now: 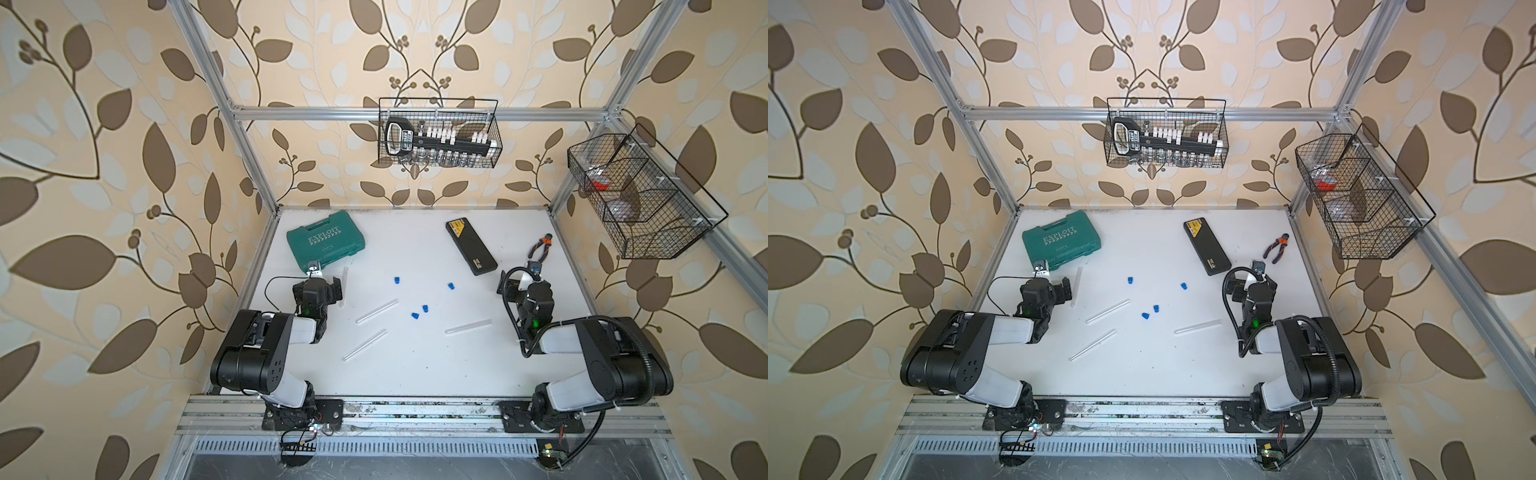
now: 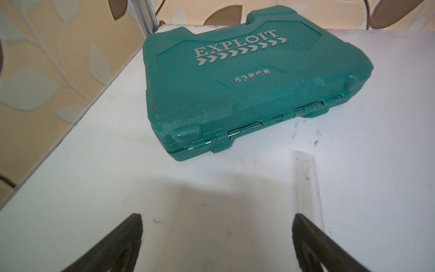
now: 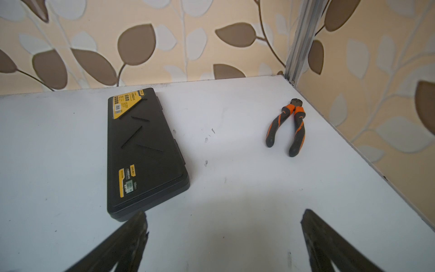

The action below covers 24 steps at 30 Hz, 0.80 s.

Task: Insert stoppers into test tubes
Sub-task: Pick up the test tube at the center of the board.

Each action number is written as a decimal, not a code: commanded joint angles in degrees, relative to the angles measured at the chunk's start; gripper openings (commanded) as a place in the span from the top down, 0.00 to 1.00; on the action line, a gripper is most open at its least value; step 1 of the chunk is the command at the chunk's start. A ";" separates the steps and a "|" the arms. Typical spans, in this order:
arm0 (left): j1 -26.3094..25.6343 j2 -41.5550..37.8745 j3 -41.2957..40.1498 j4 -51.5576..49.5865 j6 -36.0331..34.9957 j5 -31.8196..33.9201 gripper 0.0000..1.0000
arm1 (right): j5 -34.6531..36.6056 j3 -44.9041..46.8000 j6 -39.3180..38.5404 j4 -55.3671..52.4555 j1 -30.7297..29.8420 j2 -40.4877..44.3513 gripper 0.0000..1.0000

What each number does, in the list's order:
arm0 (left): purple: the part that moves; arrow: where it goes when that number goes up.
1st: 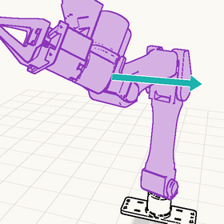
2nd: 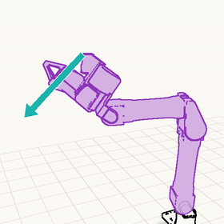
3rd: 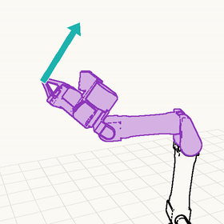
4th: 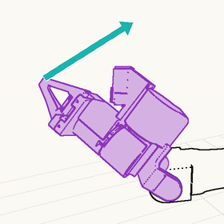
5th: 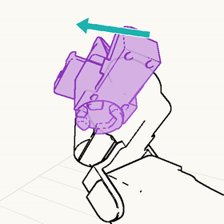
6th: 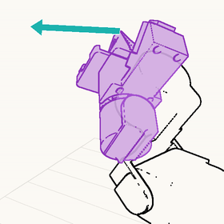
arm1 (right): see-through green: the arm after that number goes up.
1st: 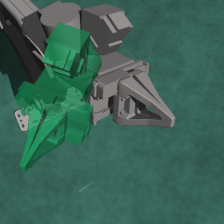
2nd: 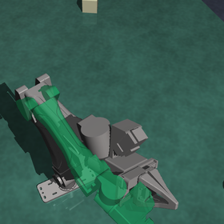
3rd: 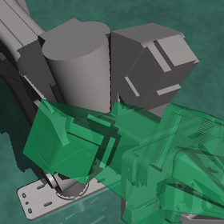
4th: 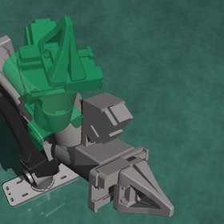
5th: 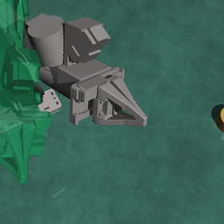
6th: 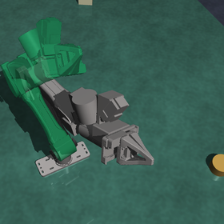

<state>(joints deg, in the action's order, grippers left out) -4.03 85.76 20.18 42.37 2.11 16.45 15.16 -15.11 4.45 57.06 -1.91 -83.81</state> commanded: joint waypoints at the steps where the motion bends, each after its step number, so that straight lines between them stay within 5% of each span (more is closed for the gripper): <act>1: 0.55 -8.31 2.92 -6.95 1.50 1.09 0.01 | 2.01 -3.01 -0.04 -11.43 -0.27 8.19 0.01; 8: 0.54 -23.77 10.79 -30.31 3.65 -3.94 0.01 | 3.20 -11.89 10.87 -39.25 -0.24 21.55 0.00; 16: 0.38 -22.47 20.44 -49.10 1.31 -32.00 0.12 | -13.01 -25.89 24.28 -64.63 -0.85 20.54 0.05; 24: -5.85 -23.34 26.32 -68.37 -18.68 -41.71 0.20 | -22.00 -32.24 21.40 -81.02 -7.51 21.13 0.08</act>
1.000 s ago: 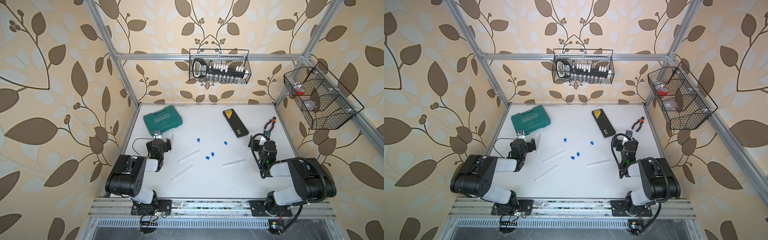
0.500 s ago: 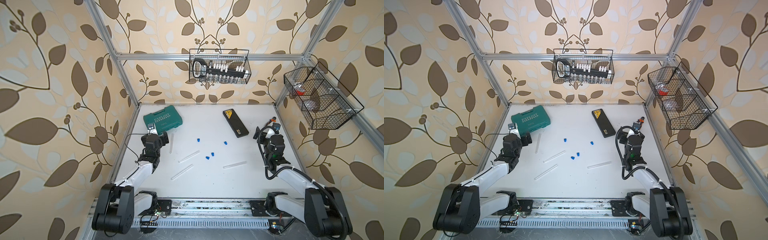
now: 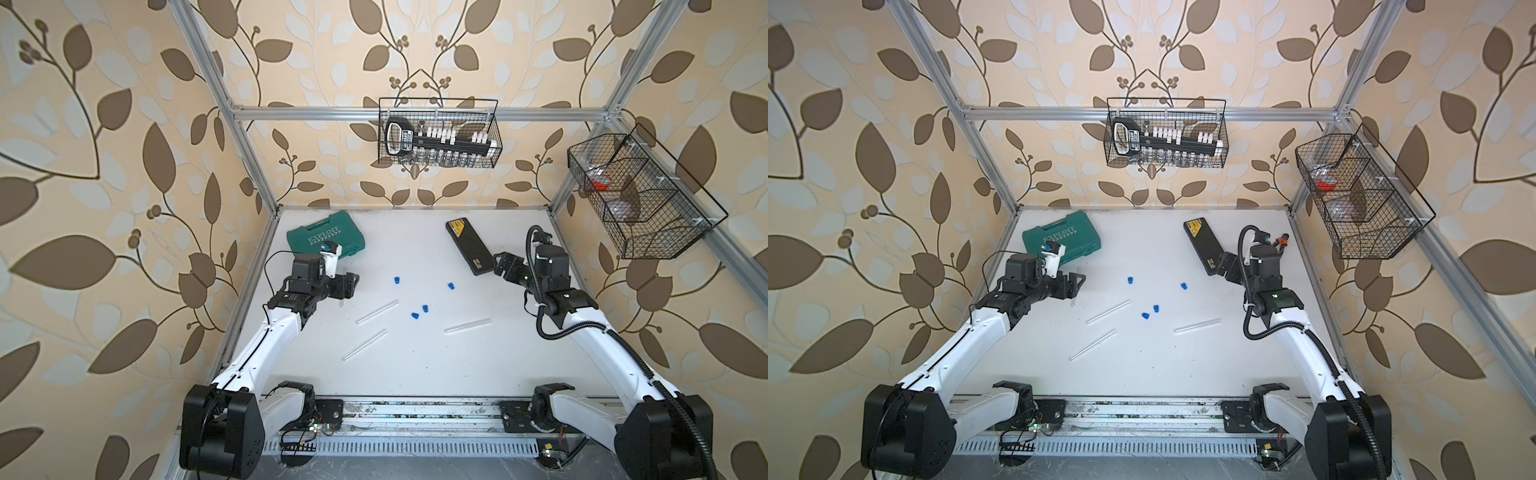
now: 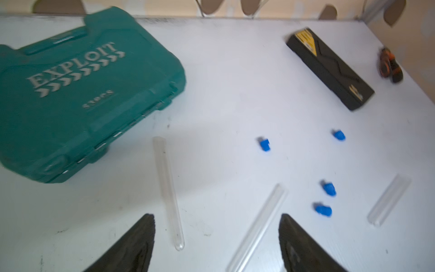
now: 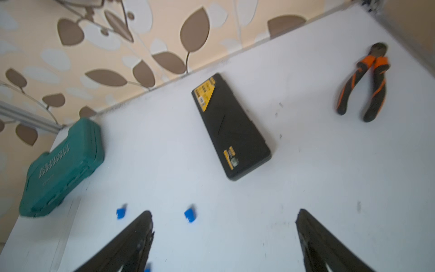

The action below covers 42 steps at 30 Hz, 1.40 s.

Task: Insert stoppers into test tubes
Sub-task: Pick up the test tube at the center of the board.

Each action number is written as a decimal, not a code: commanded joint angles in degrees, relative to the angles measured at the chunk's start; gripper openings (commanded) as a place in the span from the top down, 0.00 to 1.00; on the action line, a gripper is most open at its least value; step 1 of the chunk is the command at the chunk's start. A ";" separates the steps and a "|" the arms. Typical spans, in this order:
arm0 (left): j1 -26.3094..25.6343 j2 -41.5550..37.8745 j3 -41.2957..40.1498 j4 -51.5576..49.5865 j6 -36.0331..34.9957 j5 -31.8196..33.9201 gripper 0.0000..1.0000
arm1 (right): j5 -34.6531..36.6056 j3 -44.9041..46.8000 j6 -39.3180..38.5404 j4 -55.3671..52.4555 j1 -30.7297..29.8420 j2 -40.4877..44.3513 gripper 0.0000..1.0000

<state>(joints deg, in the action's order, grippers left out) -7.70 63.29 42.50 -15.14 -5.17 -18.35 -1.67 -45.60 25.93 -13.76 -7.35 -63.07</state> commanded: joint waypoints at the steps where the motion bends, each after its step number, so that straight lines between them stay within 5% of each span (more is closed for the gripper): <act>1: -3.39 -1.13 4.61 -14.58 -15.08 -7.19 0.21 | -6.15 -1.45 -0.34 -11.22 -3.09 0.73 0.08; 7: -12.55 -3.51 3.70 -26.83 -23.20 -0.79 0.21 | -6.85 0.63 0.08 -14.57 -5.92 3.35 0.09; 19: -24.42 4.11 -0.82 -30.11 -20.22 11.56 0.26 | -5.59 3.84 0.34 -15.66 -6.03 6.61 0.09; 28: -25.53 8.62 -2.66 -23.35 -19.06 13.37 0.36 | 1.42 1.76 -3.62 -18.70 -6.04 8.67 0.08; 42: -27.96 12.87 -3.17 -20.97 -21.46 16.60 0.55 | 1.26 2.18 -2.16 -18.36 -6.01 9.54 0.08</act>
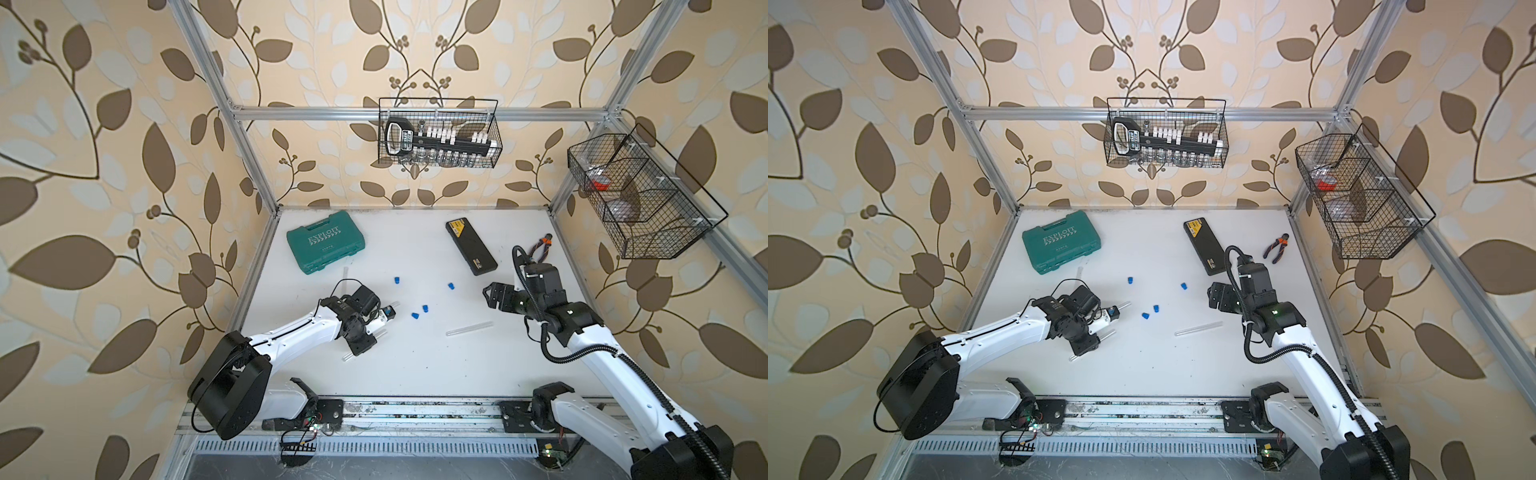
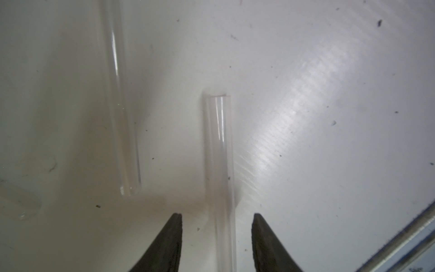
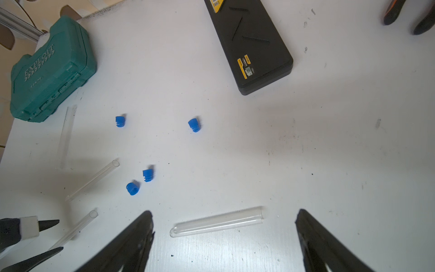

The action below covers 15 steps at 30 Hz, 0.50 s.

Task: Insert stoppers into test tubes
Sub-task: Pick up the test tube at the center of the board.

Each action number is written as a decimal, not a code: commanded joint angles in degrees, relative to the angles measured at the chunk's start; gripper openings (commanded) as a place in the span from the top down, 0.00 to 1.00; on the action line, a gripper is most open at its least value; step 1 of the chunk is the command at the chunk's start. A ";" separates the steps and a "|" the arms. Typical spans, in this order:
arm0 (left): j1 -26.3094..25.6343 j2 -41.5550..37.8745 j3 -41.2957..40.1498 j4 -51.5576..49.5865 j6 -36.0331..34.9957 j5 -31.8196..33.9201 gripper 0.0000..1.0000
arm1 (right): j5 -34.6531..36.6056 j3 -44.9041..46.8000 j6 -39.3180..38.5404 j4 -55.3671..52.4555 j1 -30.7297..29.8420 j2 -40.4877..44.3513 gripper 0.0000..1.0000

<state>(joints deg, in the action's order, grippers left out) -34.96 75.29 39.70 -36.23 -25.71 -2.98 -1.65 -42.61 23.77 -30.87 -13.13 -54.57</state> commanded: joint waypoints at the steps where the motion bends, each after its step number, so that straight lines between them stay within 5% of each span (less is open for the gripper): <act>1: -0.72 1.43 -0.16 -0.21 -1.00 2.03 0.58 | 1.29 -0.89 0.13 -1.21 -0.28 1.16 0.08; 15: -2.21 5.70 0.55 -1.28 -2.94 3.46 0.70 | 2.26 -0.91 0.11 -1.56 -0.28 1.22 0.08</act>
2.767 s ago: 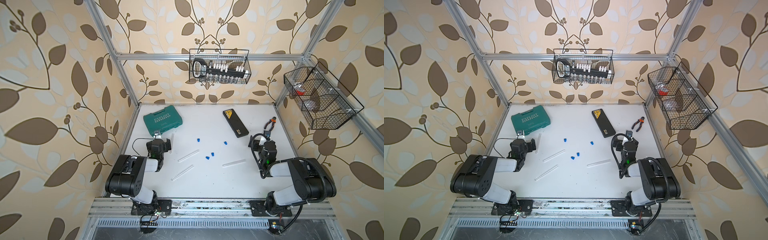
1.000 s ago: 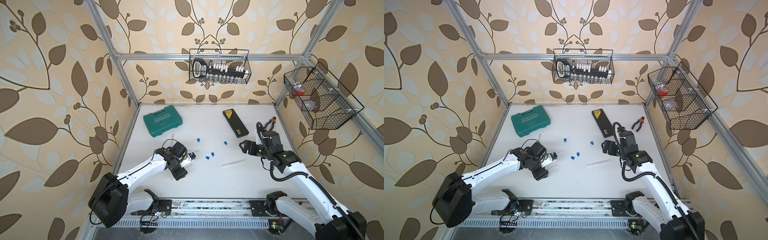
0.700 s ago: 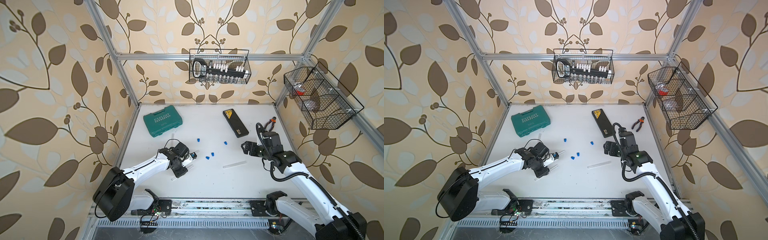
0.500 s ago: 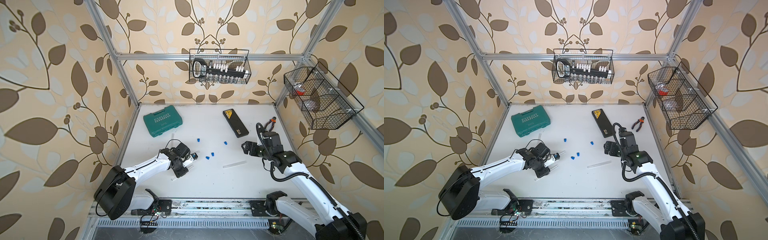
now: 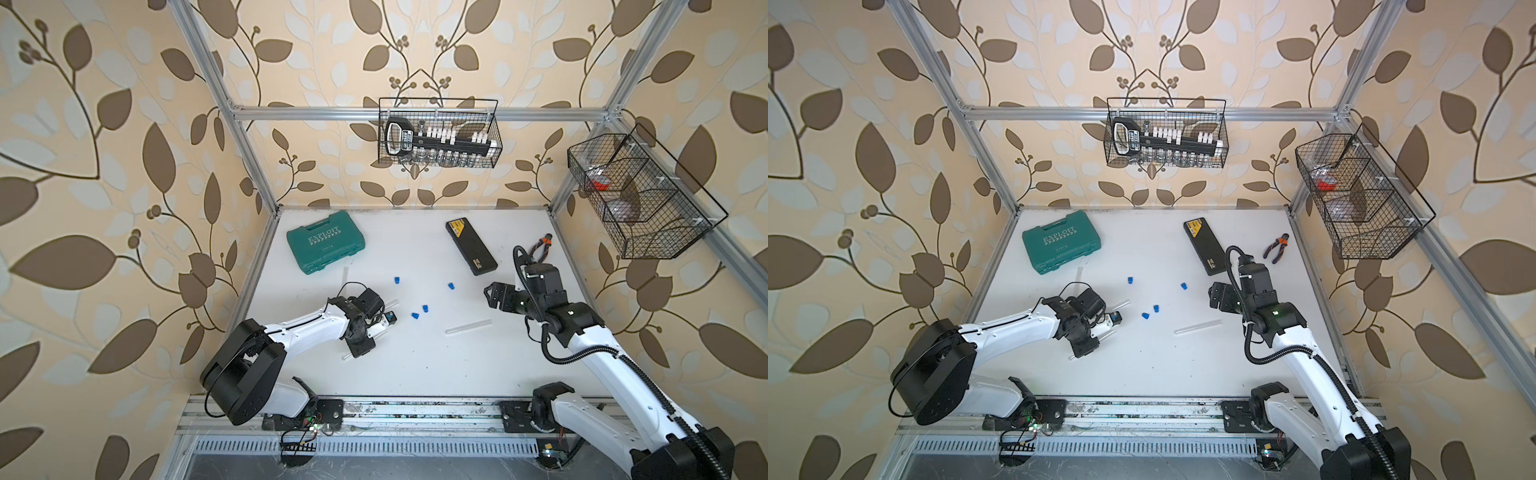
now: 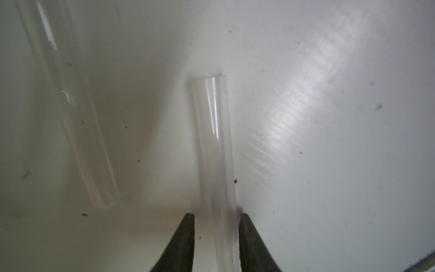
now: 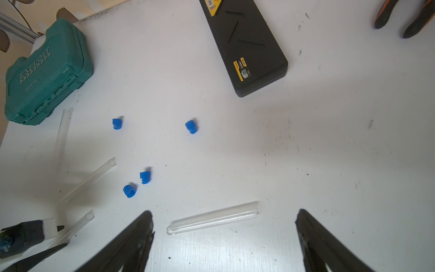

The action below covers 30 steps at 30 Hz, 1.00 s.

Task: Insert stoppers into test tubes
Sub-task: Pick up the test tube at the center of the board.

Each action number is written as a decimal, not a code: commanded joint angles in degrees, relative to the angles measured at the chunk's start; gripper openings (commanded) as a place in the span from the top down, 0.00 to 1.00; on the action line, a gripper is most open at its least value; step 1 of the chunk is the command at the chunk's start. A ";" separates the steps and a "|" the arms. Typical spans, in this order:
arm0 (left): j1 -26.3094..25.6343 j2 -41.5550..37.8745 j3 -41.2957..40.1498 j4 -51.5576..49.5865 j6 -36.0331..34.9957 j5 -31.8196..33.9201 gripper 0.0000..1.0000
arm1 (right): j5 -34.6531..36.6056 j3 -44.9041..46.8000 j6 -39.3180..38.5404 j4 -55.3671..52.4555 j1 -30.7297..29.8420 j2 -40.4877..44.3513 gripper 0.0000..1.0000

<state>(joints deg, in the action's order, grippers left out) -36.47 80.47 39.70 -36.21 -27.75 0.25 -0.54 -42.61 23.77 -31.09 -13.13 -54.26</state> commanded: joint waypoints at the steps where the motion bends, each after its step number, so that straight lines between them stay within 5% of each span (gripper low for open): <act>1: -0.64 0.80 0.63 -1.32 -0.89 0.28 0.71 | 1.13 -0.88 0.22 -1.25 -0.29 0.91 0.08; 20: -0.75 2.63 1.34 -1.94 -0.88 1.28 0.92 | 0.43 -0.60 0.57 -1.26 -0.24 0.59 0.07; 25: -0.75 -5.45 0.36 -0.78 -1.26 -0.68 0.94 | -3.81 -0.79 0.31 -1.34 -0.24 0.30 0.08; 30: -0.79 -17.60 -2.08 2.59 -3.15 -8.39 0.95 | -17.76 -1.19 2.69 -0.28 -0.37 -1.08 0.13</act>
<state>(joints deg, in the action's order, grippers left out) -36.82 68.55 38.70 -35.75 -29.02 -2.55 -8.71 -42.61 24.80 -31.09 -13.13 -54.65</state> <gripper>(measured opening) 0.149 0.882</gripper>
